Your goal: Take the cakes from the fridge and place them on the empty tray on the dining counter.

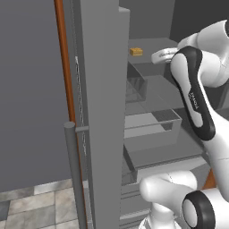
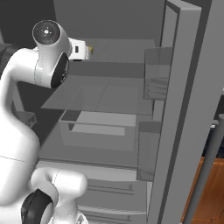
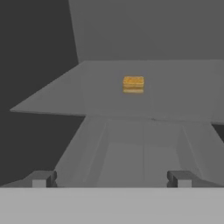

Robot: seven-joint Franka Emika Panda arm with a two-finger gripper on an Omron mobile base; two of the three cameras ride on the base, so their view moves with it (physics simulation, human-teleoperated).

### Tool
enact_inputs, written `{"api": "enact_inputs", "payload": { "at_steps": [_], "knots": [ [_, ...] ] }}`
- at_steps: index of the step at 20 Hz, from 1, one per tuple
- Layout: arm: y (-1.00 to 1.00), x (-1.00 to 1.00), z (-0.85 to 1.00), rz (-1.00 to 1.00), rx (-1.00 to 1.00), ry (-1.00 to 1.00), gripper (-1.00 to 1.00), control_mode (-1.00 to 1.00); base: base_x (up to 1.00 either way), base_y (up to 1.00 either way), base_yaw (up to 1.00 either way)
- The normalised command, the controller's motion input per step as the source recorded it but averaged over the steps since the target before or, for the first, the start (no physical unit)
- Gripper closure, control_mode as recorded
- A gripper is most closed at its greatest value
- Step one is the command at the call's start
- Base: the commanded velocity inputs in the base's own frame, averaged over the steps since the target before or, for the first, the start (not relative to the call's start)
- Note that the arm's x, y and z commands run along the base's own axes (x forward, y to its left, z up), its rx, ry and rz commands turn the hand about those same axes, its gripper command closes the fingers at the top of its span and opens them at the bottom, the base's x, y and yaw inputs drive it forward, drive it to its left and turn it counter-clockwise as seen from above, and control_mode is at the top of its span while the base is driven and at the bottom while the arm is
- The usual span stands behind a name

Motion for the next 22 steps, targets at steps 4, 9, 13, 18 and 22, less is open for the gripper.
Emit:
{"api": "enact_inputs", "payload": {
  "at_steps": [4,9,13,18,22],
  "knots": [
    [0.02,0.20,-0.03,0.00,0.00,-0.01,-1.00,-1.00,0.00,0.00,0.00],
    [0.00,0.24,-0.03,0.00,0.00,-0.02,-1.00,-1.00,0.00,0.00,0.00],
    [0.00,0.29,-0.06,0.00,0.00,0.00,-1.00,-1.00,0.00,0.00,0.00],
    [0.07,0.40,-0.04,0.00,0.00,0.00,-1.00,-1.00,0.00,0.00,0.00],
    [0.06,0.46,-0.06,0.00,0.00,0.00,-1.00,-1.00,0.00,0.00,0.00]
  ]
}}
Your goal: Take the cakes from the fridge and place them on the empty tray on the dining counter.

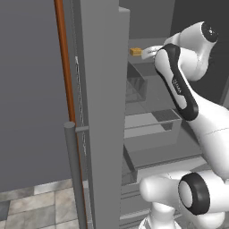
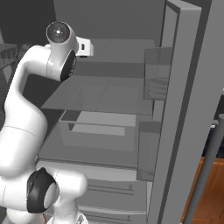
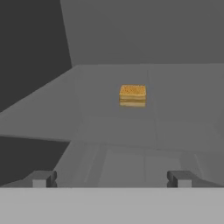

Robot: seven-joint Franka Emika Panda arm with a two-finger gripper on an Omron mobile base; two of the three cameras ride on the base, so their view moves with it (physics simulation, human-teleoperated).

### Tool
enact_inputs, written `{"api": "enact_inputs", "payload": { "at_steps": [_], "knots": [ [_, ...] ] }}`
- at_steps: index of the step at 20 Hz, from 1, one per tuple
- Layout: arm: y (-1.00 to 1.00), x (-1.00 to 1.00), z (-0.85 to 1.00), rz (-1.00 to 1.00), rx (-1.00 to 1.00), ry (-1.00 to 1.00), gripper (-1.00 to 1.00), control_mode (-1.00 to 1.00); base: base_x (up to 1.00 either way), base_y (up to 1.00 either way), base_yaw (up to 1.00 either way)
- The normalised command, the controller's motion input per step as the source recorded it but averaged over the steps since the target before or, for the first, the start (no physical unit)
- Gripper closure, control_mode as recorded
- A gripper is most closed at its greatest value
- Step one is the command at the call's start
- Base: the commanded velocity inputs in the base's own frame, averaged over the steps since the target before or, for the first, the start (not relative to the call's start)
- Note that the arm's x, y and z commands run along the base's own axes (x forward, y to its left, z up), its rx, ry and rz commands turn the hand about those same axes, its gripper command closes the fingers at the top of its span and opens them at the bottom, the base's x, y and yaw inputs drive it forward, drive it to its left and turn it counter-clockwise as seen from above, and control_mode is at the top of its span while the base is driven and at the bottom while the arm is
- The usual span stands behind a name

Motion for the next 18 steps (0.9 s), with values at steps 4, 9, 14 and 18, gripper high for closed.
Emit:
{"api": "enact_inputs", "payload": {
  "at_steps": [4,9,14,18],
  "knots": [
    [0.00,0.52,-0.06,0.00,0.00,0.02,-1.00,-1.00,0.00,0.00,0.00],
    [0.00,0.57,-0.07,0.00,0.00,0.02,-1.00,-1.00,0.00,0.00,0.00],
    [0.00,0.56,-0.02,0.00,0.00,0.04,-1.00,-1.00,0.00,0.00,0.00],
    [0.00,0.53,0.00,0.00,0.00,0.00,-1.00,-1.00,0.00,0.00,0.00]
  ]
}}
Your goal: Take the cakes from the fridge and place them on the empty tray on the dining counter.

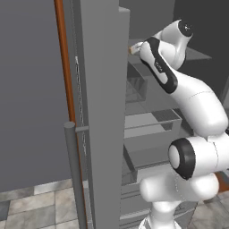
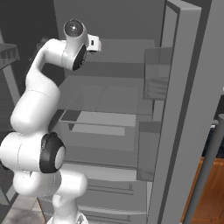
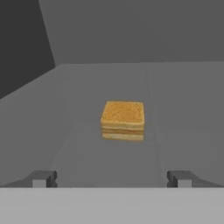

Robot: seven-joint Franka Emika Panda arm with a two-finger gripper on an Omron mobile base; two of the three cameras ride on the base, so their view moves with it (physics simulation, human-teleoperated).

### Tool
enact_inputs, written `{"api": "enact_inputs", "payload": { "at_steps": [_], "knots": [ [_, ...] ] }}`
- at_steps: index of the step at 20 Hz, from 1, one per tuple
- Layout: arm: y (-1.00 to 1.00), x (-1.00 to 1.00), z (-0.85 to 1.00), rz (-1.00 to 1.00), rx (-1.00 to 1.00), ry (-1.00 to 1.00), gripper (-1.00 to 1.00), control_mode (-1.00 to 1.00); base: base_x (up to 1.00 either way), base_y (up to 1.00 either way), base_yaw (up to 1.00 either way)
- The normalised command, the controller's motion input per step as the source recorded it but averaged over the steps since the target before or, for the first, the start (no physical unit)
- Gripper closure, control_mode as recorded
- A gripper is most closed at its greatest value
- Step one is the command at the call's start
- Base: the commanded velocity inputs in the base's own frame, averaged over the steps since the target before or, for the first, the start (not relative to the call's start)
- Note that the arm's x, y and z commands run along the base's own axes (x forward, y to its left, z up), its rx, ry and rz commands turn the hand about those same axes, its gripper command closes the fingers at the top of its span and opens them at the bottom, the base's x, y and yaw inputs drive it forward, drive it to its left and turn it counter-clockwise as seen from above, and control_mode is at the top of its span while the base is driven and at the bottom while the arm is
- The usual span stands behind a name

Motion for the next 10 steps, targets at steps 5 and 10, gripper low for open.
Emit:
{"api": "enact_inputs", "payload": {
  "at_steps": [5,10],
  "knots": [
    [0.00,0.56,-0.07,0.00,0.00,0.00,-1.00,-1.00,0.00,0.00,0.00],
    [0.00,0.56,-0.17,0.00,0.00,0.01,-1.00,-1.00,0.00,0.00,0.00]
  ]
}}
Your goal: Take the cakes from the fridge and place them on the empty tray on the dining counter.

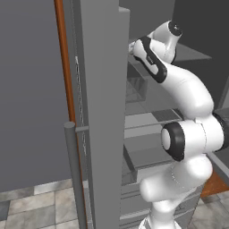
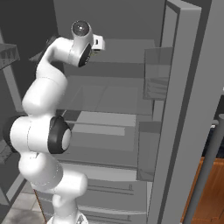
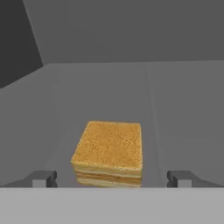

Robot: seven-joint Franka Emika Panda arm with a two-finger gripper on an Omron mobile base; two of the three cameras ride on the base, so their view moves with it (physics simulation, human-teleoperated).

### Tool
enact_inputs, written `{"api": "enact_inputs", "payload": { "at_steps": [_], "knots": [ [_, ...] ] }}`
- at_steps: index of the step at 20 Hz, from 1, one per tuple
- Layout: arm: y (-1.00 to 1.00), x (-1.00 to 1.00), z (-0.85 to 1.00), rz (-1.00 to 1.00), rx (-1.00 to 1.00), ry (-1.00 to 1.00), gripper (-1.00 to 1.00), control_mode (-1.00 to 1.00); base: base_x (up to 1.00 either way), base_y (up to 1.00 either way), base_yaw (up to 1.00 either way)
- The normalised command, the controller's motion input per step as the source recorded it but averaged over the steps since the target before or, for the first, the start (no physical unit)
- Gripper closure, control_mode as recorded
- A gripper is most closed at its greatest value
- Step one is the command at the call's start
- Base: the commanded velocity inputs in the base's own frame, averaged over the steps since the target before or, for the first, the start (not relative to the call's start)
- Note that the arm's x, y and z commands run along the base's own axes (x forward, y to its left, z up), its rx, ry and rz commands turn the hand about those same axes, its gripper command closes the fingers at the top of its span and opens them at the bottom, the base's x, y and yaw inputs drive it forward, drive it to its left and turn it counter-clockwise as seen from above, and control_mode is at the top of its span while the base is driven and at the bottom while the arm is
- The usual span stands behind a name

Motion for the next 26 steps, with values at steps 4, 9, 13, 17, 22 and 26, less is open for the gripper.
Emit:
{"api": "enact_inputs", "payload": {
  "at_steps": [4,9,13,17,22,26],
  "knots": [
    [0.00,0.54,-0.08,0.00,0.00,0.02,-1.00,-1.00,0.00,0.00,0.00],
    [0.04,0.48,-0.05,0.00,0.00,0.01,-1.00,-1.00,0.00,0.00,0.00],
    [0.11,0.39,-0.09,0.00,0.00,0.00,-1.00,-1.00,0.00,0.00,0.00],
    [0.13,0.20,-0.06,0.00,0.00,0.01,1.00,-1.00,0.00,0.00,0.00],
    [0.00,0.00,-0.01,0.00,0.00,0.00,1.00,-1.00,0.00,0.00,0.00],
    [0.00,0.00,-0.03,0.00,0.00,0.00,1.00,-1.00,0.00,0.00,0.00]
  ]
}}
